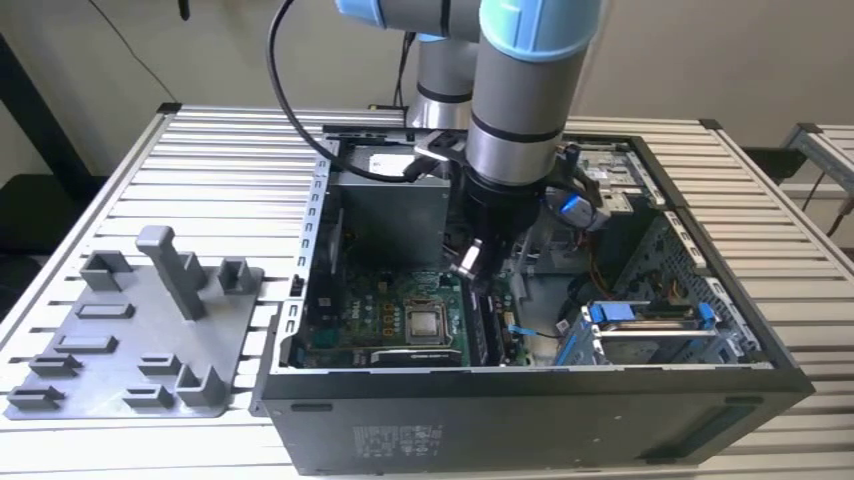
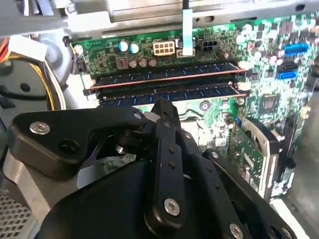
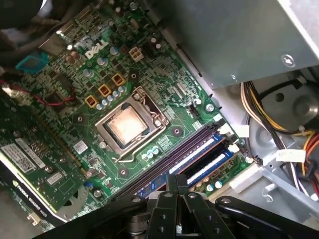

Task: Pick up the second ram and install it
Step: 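Press down the second ram until it locks into place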

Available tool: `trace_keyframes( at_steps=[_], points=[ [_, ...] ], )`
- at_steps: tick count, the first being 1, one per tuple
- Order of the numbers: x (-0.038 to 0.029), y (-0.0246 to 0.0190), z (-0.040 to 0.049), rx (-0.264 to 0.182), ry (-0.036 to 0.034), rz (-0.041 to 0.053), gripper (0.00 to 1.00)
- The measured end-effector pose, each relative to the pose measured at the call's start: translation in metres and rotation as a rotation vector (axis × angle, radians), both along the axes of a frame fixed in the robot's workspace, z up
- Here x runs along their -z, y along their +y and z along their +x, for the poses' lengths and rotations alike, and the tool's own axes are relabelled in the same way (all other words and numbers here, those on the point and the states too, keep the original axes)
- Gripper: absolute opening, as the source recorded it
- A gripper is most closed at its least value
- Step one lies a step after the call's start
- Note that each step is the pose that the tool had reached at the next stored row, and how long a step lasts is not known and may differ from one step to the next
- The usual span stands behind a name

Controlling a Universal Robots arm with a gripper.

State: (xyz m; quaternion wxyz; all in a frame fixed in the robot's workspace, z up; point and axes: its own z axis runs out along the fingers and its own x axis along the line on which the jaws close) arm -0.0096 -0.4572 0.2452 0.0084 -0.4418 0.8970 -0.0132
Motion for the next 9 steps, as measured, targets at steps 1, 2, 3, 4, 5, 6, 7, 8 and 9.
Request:
trace_keyframes(
  at_steps=[1,2,3,4,5,6,7,8,9],
  points=[
    [0.0003,0.0000,0.0000,-0.017,0.0000,0.0001,0.11],
    [0.0005,0.0000,0.0000,-0.036,0.0000,-0.0002,0.11],
    [0.0007,0.0000,0.0000,-0.055,0.0001,-0.0003,0.11],
    [0.0010,0.0000,0.0000,-0.073,0.0000,-0.0001,0.11],
    [0.0012,0.0000,0.0000,-0.091,0.0000,-0.0001,0.11],
    [0.0015,0.0000,-0.0001,-0.110,0.0000,-0.0001,0.11],
    [0.0017,0.0000,-0.0001,-0.128,0.0000,-0.0002,0.11],
    [0.0019,0.0000,-0.0001,-0.145,0.0000,-0.0001,0.11],
    [0.0020,0.0000,-0.0001,-0.164,0.0000,-0.0001,0.11]
  ],
)
